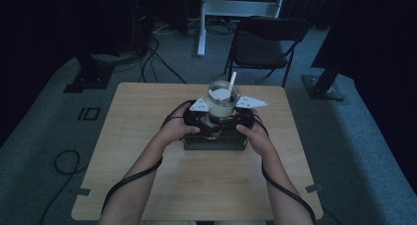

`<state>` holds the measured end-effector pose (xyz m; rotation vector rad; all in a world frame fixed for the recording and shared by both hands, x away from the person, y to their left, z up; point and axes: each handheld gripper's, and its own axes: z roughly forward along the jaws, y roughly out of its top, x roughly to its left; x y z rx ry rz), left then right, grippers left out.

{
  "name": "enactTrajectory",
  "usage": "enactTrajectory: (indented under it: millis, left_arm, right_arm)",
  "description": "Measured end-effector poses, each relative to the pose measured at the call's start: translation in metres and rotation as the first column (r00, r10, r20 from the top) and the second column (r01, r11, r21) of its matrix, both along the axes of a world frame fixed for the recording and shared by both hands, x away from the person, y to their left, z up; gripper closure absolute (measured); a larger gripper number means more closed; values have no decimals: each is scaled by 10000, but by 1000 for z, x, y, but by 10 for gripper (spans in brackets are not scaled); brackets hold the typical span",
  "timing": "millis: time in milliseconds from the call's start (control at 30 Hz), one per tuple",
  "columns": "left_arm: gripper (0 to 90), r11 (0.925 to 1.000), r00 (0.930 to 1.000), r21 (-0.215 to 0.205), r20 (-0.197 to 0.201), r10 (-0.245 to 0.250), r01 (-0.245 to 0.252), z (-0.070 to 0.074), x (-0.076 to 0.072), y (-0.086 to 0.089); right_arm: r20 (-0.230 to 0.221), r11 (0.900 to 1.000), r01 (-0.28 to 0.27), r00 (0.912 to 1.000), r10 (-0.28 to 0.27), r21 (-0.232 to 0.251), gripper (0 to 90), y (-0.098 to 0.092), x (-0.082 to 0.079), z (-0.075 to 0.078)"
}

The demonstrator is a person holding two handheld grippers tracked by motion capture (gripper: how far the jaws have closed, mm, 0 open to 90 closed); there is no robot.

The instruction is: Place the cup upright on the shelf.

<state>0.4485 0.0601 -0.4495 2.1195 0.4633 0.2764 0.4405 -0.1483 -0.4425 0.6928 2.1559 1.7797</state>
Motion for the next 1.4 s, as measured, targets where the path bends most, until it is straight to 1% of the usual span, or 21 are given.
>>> enactTrajectory:
  millis: [67, 100, 133, 167, 200, 333, 367, 400, 433, 567, 633, 733, 800, 833, 867, 1000, 1100, 1200, 1267, 1333, 1400]
  left_arm:
    - [103, 10000, 9999, 19, -90, 61, -61, -5, -1, 3]
    - [103, 9999, 9998, -70, -134, 111, -112, -7, -1, 4]
    - [103, 9999, 9999, -57, -58, 133, -133, -9, -2, 5]
    - [103, 9997, 9999, -184, -30, 165, -166, -10, -3, 6]
    - [103, 9994, 9998, -285, -16, 220, -220, -11, -4, 7]
    - [102, 9977, 9993, -571, -154, 353, -361, -16, -6, 12]
    - [102, 9976, 9993, -590, -139, 356, -364, -17, -7, 12]
    - [102, 9976, 9993, -590, -139, 356, -364, -17, -7, 12]
    - [102, 9963, 9987, -716, -191, 471, -483, -19, -8, 13]
    - [101, 9926, 9973, -975, -175, 711, -724, -22, -11, 15]
    - [102, 9915, 9967, -1013, -138, 803, -813, -23, -12, 16]
    - [102, 9874, 9950, -1222, -158, 989, -1001, -24, -14, 16]
    - [102, 9847, 9940, -1356, -160, 1082, -1093, -25, -15, 16]
    - [101, 9828, 9933, -1437, -150, 1148, -1157, -25, -16, 16]
    - [100, 9813, 9928, -1503, -149, 1193, -1201, -26, -16, 15]
    - [91, 9766, 9907, -1665, -166, 1351, -1360, -27, -18, 13]
    - [89, 9722, 9903, -1888, -223, 1370, -1388, -28, -20, 14]
    - [86, 9693, 9889, -1960, -269, 1463, -1488, -29, -20, 14]
    - [86, 9689, 9887, -1972, -219, 1481, -1495, -29, -21, 14]
    - [87, 9708, 9892, -1900, -186, 1455, -1464, -29, -21, 14]
    - [87, 9710, 9888, -1872, -127, 1488, -1485, -28, -22, 13]
  right_arm:
    - [23, 9997, 64, 10000, -64, -220, 89, 2, -1, -3]
    - [3, 9996, 43, 10000, -43, -282, 89, 4, -1, -5]
    - [23, 9993, 52, 10000, -51, -365, 89, 5, -1, -7]
    - [49, 9991, 67, 10000, -65, -427, 89, 6, -1, -9]
    - [143, 9993, 66, 9999, -61, -375, 89, 7, -2, -9]
    - [413, 9984, 155, 9991, -132, -542, 88, 13, -5, -11]
    - [569, 9984, 228, 9982, -199, -510, 89, 14, -6, -12]
    - [569, 9984, 228, 9982, -199, -510, 89, 14, -6, -12]
    - [859, 9986, 392, 9957, -359, -365, 88, 16, -9, -16]
    - [1164, 9972, 702, 9910, -667, -261, 88, 20, -13, -20]
    - [1275, 9967, 776, 9891, -741, -228, 89, 22, -14, -21]
    - [1233, 9947, 957, 9882, -904, -377, 89, 24, -15, -19]
    - [1086, 9934, 1081, 9887, -1035, -377, 90, 25, -16, -20]
    - [836, 9930, 1128, 9905, -1096, -350, 89, 24, -17, -20]
    - [465, 9930, 1165, 9922, -1155, -198, 89, 23, -17, -22]
    - [487, 9907, 1357, 9896, -1352, -78, 89, 22, -20, -23]
    - [517, 9884, 1515, 9871, -1515, 42, 89, 21, -22, -24]
    - [604, 9865, 1635, 9847, -1633, 4, 89, 22, -24, -24]
    - [673, 9865, 1635, 9843, -1633, 39, 89, 22, -25, -25]
    - [688, 9862, 1656, 9838, -1656, 62, 90, 21, -26, -25]
    - [806, 9878, 1557, 9847, -1545, -87, 92, 17, -27, -25]
